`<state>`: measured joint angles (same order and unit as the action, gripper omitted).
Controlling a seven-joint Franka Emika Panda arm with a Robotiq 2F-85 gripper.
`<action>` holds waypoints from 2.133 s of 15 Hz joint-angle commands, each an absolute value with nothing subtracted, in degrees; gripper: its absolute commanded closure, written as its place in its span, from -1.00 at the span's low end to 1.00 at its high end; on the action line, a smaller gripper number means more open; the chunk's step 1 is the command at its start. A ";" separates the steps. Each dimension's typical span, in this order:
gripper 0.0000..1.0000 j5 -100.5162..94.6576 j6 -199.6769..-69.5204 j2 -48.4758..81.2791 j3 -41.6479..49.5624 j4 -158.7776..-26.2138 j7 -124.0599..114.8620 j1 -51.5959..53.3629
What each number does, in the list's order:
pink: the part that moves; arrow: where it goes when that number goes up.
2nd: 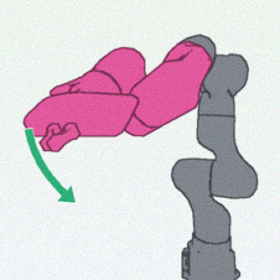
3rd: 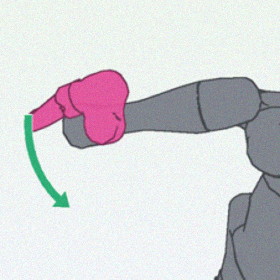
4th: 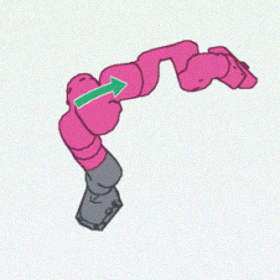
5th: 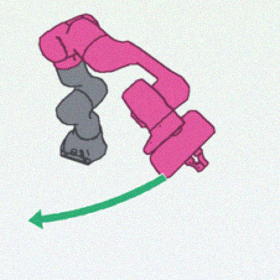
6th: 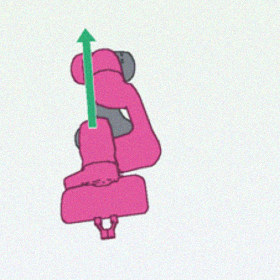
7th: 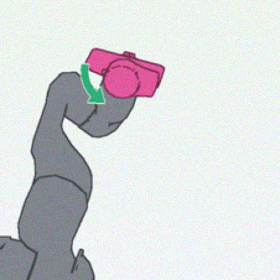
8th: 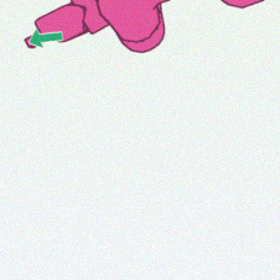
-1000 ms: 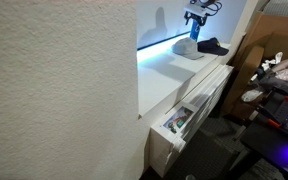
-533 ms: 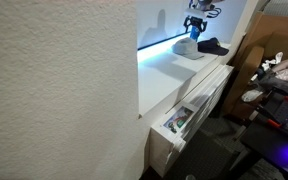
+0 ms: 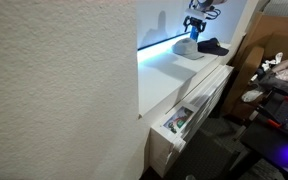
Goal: Move the grey cap to the right and then back to the left
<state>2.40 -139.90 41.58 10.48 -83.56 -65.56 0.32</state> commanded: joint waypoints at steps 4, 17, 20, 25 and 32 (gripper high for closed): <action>-1.00 2.25 -153.05 44.65 14.17 -83.79 -68.76 0.77; -1.00 2.86 -145.64 46.77 13.02 -80.33 -69.55 0.71; -1.00 2.19 -147.11 46.09 14.07 -82.01 -71.17 1.59; -1.00 2.59 -146.44 47.17 14.02 -81.25 -71.00 1.07; -0.47 3.96 -142.03 48.57 11.06 -79.59 -68.78 -1.31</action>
<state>2.69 -143.87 47.40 12.72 -81.60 -70.95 0.23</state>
